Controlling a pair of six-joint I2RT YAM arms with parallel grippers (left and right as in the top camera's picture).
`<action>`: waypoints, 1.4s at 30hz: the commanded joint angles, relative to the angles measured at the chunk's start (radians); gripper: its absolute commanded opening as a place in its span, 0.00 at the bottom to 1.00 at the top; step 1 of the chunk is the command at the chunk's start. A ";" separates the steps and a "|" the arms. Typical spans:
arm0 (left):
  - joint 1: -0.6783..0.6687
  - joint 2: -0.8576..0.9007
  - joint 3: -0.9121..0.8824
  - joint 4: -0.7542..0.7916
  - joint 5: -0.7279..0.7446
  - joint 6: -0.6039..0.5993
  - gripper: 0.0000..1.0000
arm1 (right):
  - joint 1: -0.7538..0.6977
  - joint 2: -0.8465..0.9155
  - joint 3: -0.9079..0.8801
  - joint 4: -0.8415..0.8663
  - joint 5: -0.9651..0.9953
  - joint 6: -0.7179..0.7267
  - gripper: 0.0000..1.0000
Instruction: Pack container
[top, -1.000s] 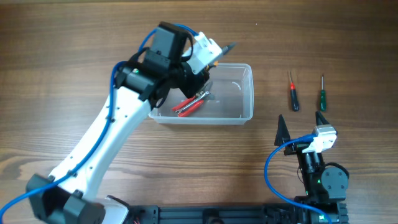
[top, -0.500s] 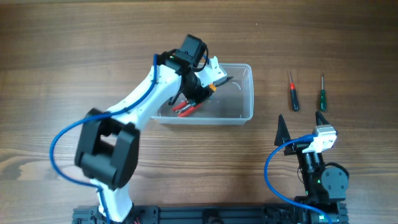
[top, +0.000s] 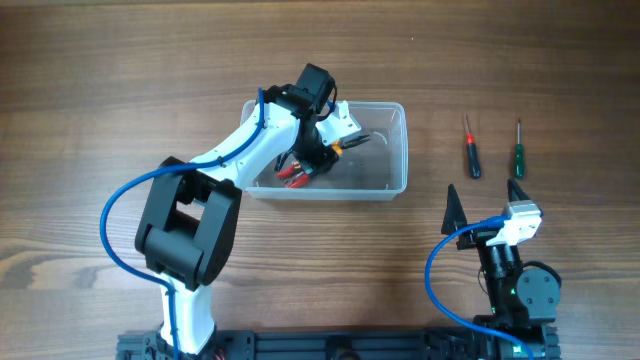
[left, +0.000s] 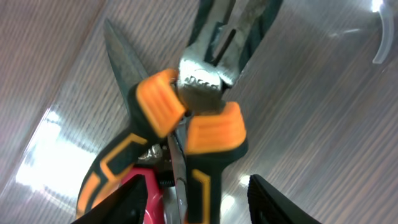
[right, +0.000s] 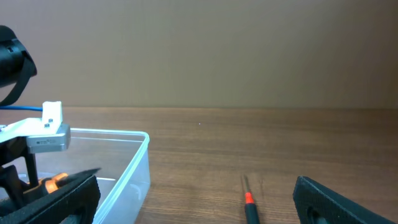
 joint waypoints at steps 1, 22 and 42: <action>-0.001 0.002 0.019 -0.015 -0.010 0.011 0.56 | -0.005 -0.009 0.000 0.004 -0.014 -0.008 1.00; 0.144 -0.423 0.204 -0.053 -0.430 -0.483 0.65 | -0.004 -0.009 0.000 0.004 -0.015 -0.008 1.00; 0.541 -0.457 0.204 -0.153 -0.371 -0.778 1.00 | -0.004 -0.009 0.000 0.004 -0.014 -0.008 1.00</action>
